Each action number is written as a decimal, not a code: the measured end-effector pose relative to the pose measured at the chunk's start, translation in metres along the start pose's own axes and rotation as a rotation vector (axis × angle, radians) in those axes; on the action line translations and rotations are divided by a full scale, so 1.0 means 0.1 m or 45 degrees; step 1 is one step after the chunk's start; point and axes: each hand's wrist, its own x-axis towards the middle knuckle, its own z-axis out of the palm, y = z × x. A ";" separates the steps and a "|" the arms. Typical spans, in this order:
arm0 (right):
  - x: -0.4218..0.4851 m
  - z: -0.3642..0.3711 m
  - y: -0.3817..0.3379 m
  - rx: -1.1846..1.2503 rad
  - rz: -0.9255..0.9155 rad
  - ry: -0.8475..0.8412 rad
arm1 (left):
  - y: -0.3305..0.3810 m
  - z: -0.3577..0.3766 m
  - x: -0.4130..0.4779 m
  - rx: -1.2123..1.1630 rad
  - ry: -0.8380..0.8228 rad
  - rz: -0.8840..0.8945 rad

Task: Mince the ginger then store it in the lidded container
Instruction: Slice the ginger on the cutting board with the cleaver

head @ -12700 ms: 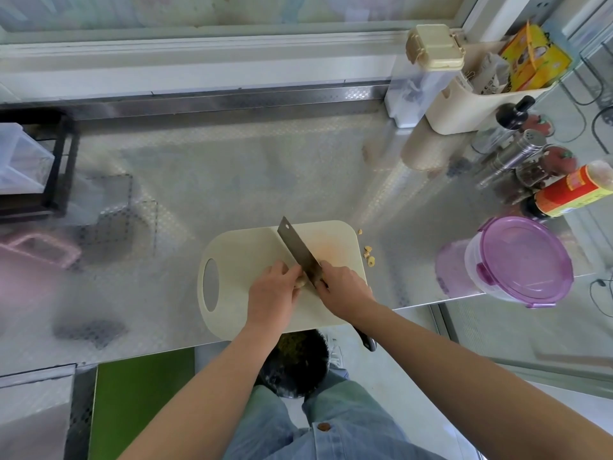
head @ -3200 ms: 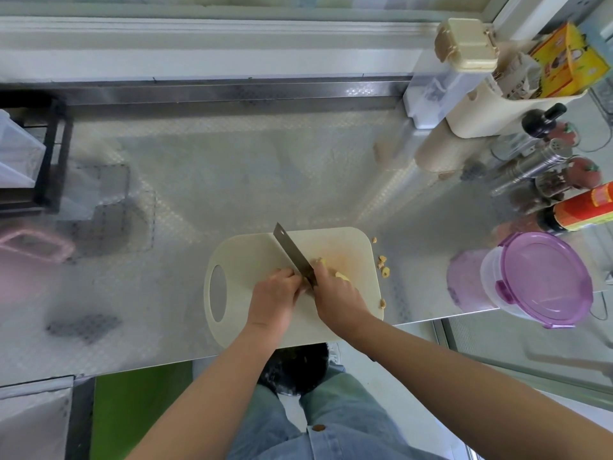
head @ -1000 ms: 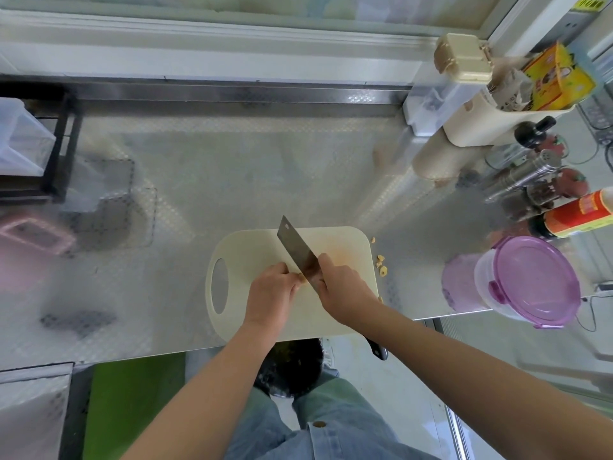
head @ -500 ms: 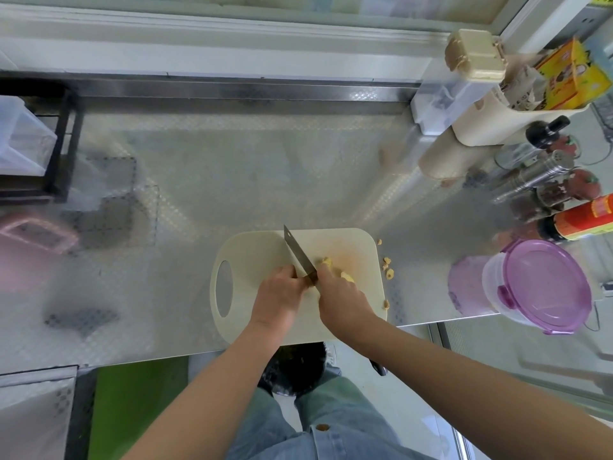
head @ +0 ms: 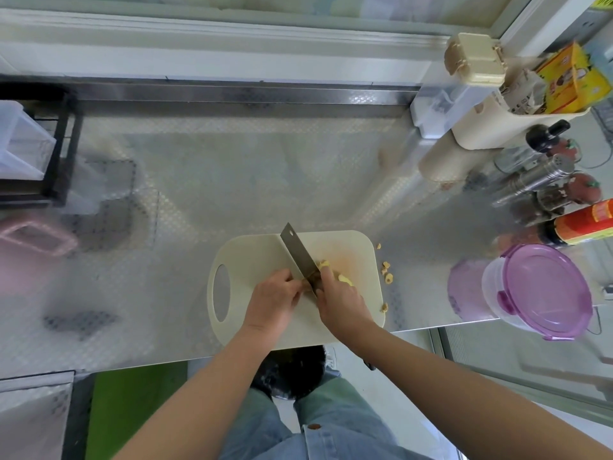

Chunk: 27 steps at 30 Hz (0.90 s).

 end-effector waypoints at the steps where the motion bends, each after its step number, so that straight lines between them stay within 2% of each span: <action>1: 0.03 -0.02 0.01 0.009 -0.004 0.008 | -0.01 0.00 -0.01 -0.019 0.012 -0.014; 10: 0.13 -0.14 0.00 -0.043 -0.076 0.003 | -0.03 0.00 -0.04 -0.043 0.038 -0.107; 14: 0.13 -0.23 0.04 0.074 -0.086 0.063 | -0.03 -0.04 -0.11 -0.114 0.091 -0.118; 20: 0.04 -0.33 -0.07 -0.131 -0.287 0.008 | -0.02 -0.04 -0.13 -0.087 0.107 -0.143; 27: 0.03 -0.32 -0.08 -0.246 -0.284 -0.019 | -0.04 -0.02 -0.12 -0.082 0.081 -0.176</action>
